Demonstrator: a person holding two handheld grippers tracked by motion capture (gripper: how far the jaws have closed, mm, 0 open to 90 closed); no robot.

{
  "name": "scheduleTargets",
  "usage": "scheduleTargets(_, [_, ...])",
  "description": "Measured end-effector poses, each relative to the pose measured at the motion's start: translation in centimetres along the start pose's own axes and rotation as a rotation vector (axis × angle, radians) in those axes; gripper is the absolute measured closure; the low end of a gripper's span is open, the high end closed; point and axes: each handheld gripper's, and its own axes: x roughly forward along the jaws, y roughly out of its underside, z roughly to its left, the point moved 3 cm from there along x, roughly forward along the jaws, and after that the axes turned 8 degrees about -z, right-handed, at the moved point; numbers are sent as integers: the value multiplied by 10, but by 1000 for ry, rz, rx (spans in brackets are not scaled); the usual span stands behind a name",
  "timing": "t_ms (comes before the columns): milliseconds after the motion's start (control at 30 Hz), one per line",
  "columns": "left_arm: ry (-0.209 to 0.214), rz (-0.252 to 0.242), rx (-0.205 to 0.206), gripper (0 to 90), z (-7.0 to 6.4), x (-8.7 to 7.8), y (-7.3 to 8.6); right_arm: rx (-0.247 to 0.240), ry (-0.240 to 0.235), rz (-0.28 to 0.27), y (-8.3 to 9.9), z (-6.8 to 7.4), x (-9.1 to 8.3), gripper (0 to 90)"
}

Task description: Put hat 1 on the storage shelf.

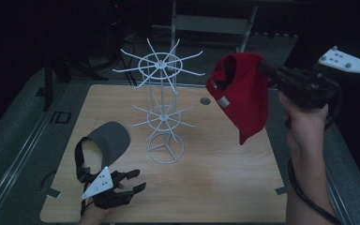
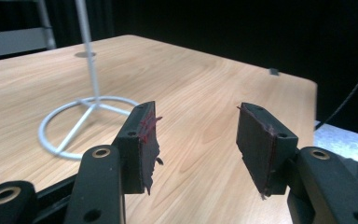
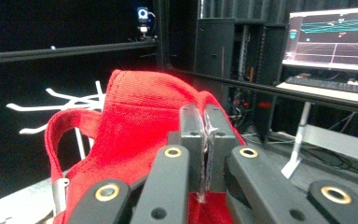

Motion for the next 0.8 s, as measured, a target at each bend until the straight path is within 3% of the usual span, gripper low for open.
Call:
scheduleTargets(100, [-30,-1,1,488,4,-4,5,-23,15,6,-7,-1,10,882])
scheduleTargets(400, [-66,9,-9,489,9,-10,11,10,15,31,-9,-4,38,881])
scheduleTargets(800, [-59,1,-17,490,7,-11,13,27,3,66,9,-1,55,882])
